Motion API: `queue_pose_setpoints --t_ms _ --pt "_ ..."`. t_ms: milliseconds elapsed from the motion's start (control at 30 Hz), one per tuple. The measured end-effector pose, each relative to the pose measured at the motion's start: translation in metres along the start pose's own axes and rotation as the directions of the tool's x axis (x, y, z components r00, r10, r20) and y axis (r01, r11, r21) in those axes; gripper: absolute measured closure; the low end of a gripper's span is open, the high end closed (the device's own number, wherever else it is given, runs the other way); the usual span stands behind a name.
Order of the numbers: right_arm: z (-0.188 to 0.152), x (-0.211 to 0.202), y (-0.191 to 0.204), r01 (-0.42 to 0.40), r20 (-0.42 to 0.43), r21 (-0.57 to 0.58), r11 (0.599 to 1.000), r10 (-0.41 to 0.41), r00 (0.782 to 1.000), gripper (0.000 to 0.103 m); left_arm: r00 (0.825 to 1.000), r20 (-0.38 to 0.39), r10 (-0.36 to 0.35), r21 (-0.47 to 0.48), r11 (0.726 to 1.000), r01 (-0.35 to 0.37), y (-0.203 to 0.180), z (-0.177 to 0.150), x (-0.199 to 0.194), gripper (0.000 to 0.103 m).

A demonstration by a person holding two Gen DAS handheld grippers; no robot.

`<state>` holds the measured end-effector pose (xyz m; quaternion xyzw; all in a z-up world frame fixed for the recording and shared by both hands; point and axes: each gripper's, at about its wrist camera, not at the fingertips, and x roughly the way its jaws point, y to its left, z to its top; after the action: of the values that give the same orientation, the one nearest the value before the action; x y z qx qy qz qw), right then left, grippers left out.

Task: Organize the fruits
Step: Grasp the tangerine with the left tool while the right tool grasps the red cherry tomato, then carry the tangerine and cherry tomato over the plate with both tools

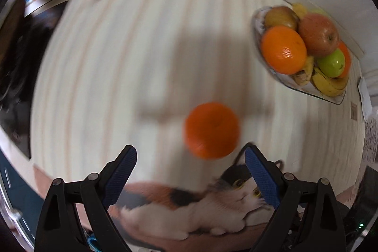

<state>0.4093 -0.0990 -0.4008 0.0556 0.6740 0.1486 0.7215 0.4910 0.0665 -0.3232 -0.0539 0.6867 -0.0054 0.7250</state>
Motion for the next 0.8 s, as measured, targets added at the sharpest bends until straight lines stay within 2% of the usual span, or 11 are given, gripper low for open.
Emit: queue_pose_setpoints --t_ms 133,200,267,400,467,600,800 --pt "0.003 -0.003 -0.017 0.000 0.019 0.058 0.998 -0.001 1.000 0.071 0.999 -0.049 -0.005 0.057 0.998 0.007 -0.019 0.015 0.026 0.010" --pt "0.006 -0.005 -0.026 -0.005 0.024 0.080 0.997 0.003 1.000 0.071 0.999 -0.049 -0.003 0.066 0.998 0.006 -0.024 0.021 0.034 0.025" --pt "0.005 -0.006 -0.029 -0.014 0.029 0.098 0.995 0.011 1.000 0.071 0.999 -0.027 0.041 0.077 0.996 -0.039 -0.027 0.023 0.035 0.043" --pt "0.007 -0.011 -0.042 -0.023 0.040 0.120 0.993 0.019 0.999 0.071 1.000 -0.015 0.006 0.070 0.998 -0.005 -0.028 0.016 0.034 0.043" --pt "0.008 -0.018 -0.050 -0.027 0.047 0.129 0.991 0.021 0.999 0.071 1.000 -0.016 -0.002 0.097 0.995 0.003 -0.037 0.007 0.032 0.044" --pt "0.007 -0.030 -0.066 -0.035 0.050 0.146 0.989 0.028 0.998 0.071 0.995 -0.064 -0.071 0.128 0.989 0.079 -0.059 -0.021 0.033 0.044" --pt "0.004 -0.031 -0.081 -0.032 0.043 0.171 0.985 0.025 0.999 0.071 0.997 -0.059 -0.059 0.153 0.986 0.068 -0.074 -0.028 0.038 0.043"
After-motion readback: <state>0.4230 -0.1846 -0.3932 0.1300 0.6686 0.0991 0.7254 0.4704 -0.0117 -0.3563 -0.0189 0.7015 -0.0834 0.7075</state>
